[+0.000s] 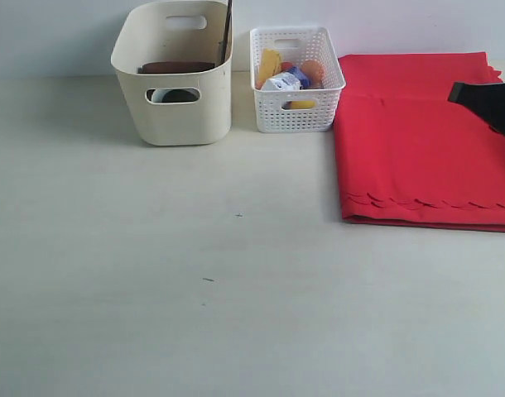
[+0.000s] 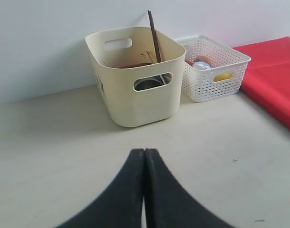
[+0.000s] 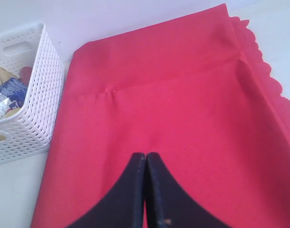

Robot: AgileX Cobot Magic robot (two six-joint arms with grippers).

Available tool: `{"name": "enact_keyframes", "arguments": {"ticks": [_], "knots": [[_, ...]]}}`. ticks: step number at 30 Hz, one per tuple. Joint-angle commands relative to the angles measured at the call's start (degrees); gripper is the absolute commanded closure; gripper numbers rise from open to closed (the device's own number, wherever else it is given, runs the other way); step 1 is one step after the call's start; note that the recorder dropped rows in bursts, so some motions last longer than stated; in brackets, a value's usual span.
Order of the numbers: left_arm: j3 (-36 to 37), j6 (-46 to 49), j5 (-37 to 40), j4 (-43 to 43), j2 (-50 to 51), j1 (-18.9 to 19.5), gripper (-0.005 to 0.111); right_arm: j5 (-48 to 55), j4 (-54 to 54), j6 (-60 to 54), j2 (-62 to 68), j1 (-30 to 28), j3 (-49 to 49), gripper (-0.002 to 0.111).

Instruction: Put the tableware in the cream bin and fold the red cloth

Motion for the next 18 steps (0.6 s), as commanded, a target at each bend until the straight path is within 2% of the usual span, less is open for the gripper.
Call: {"name": "enact_keyframes", "arguments": {"ticks": [1, 15, 18], "knots": [[0.6, -0.5, -0.2, -0.9, -0.6, 0.1, 0.106, -0.2, 0.0, 0.3, -0.6, 0.0, 0.2, 0.108], [0.6, 1.7, 0.7, -0.7, -1.0, 0.1, 0.106, -0.2, 1.1, 0.3, -0.6, 0.0, 0.2, 0.108], [1.1, 1.8, -0.3, -0.8, -3.4, 1.3, 0.106, -0.2, 1.1, 0.3, -0.6, 0.0, 0.2, 0.108]]}}
